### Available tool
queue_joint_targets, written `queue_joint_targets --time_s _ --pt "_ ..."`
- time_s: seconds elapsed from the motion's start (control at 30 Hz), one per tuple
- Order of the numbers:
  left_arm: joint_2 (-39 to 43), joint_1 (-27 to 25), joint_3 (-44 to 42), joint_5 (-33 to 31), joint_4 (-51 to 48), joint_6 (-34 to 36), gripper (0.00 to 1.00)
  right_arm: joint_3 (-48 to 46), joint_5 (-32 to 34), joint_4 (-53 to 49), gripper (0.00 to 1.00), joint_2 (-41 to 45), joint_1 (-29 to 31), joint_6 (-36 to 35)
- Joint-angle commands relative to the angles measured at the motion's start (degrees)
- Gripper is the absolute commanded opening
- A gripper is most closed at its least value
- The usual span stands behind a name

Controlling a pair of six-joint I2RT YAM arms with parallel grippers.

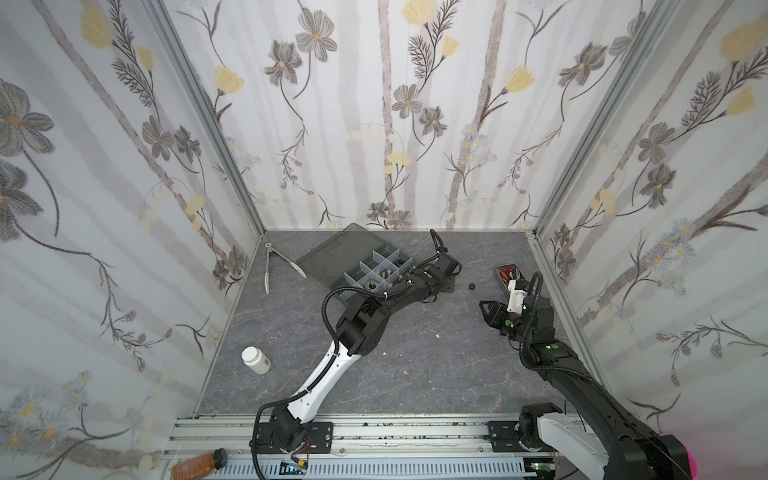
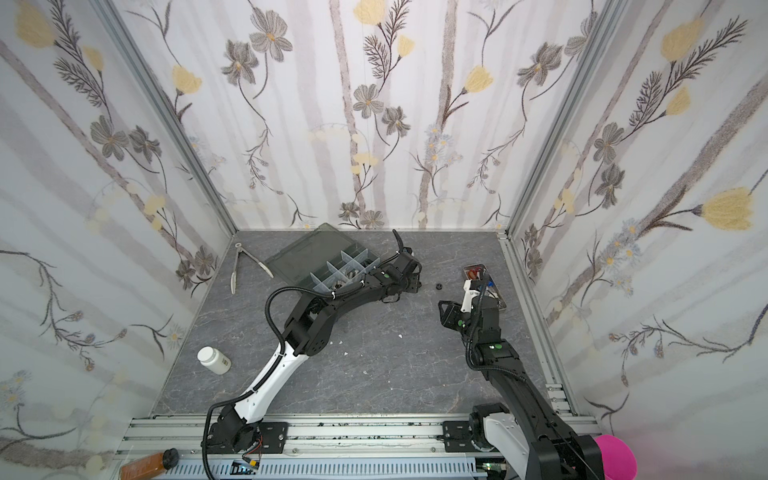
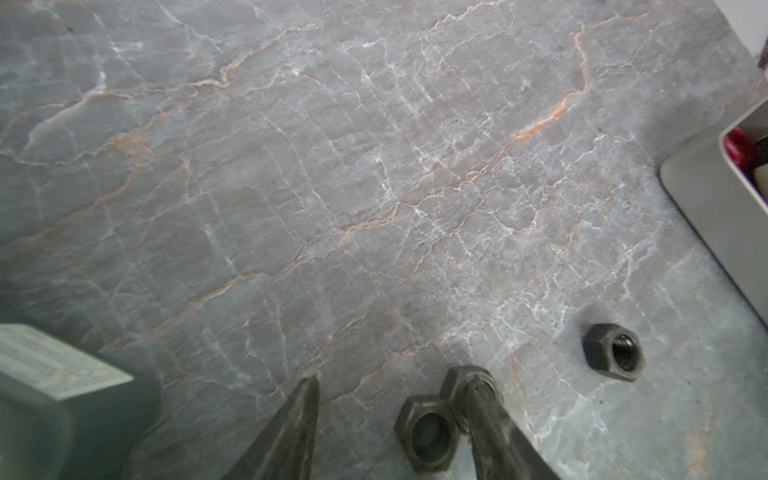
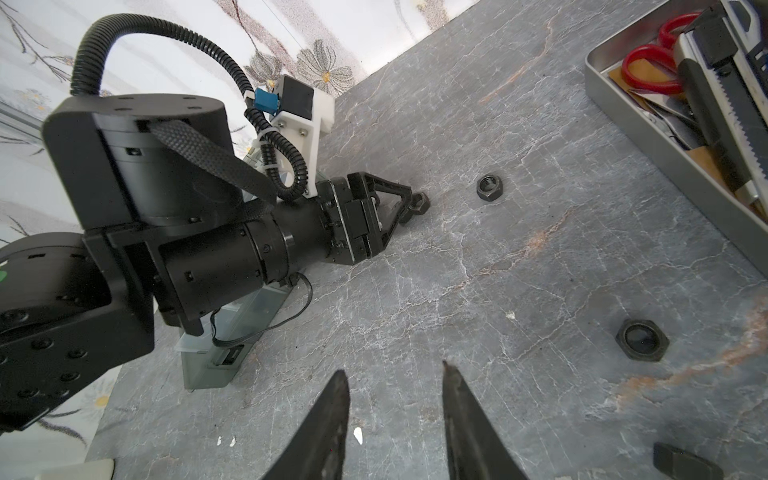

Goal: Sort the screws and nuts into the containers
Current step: 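Close the left gripper around one black hex nut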

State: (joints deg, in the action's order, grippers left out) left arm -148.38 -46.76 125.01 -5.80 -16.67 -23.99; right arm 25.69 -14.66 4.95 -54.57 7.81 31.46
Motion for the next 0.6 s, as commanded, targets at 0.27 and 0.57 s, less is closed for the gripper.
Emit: queue_joint_targets --time_s 0.27,0.57 --pt "1.7 0.4 -1.7 -1.0 2.4 -2.2 0.46 -0.4 -0.3 2.2 0.39 -0.3 0.0 0.1" --pt "0.5 0.4 -1.7 -0.6 2.2 -2.3 0.47 -0.4 -0.4 2.2 0.39 -0.5 0.0 0.1"
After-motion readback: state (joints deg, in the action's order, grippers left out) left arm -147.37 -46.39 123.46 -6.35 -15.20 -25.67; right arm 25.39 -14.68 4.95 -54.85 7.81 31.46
